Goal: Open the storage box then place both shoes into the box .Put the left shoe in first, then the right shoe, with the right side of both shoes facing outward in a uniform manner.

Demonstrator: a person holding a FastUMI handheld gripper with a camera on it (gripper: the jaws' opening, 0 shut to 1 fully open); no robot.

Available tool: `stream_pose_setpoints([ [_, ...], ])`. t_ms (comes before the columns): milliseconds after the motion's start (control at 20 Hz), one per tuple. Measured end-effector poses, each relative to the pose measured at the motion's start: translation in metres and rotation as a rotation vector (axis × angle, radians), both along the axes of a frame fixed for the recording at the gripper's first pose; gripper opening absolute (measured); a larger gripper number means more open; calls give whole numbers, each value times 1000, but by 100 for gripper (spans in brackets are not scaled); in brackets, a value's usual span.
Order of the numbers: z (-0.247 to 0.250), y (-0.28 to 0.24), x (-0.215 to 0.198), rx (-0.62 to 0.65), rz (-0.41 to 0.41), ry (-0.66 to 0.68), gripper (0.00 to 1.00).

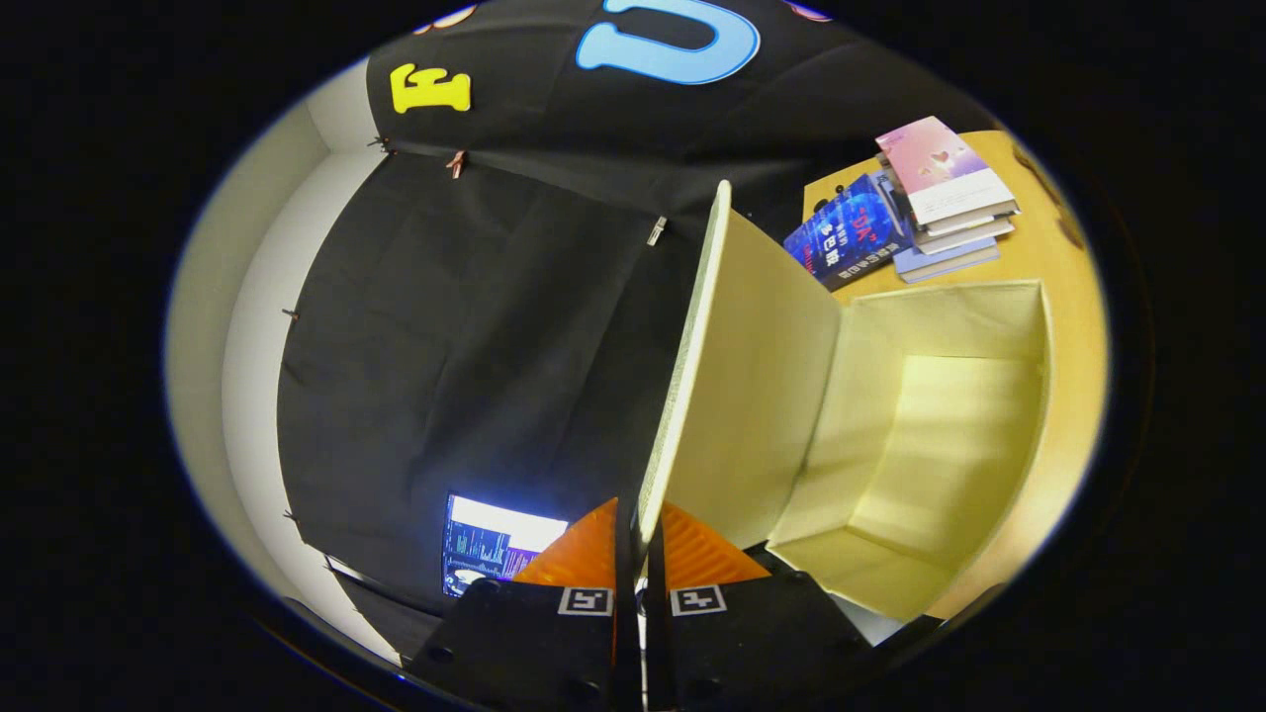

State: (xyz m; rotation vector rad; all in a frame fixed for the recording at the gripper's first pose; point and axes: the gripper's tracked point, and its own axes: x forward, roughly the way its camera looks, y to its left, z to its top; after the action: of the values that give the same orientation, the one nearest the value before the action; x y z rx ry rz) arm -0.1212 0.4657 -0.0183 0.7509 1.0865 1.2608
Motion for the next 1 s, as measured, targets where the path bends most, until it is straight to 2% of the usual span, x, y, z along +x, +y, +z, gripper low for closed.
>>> stream_pose_setpoints([
  [300,-6,76,-15,-30,5,-63,8],
  [500,-30,117,-26,-89,24,-191,15],
  [550,-38,121,-25,-119,19,-238,19],
  [700,-55,108,-8,-195,-32,-390,93],
  [850,-59,77,14,-255,-77,-514,98],
  [1000,-52,31,37,-296,-151,-622,98],
])
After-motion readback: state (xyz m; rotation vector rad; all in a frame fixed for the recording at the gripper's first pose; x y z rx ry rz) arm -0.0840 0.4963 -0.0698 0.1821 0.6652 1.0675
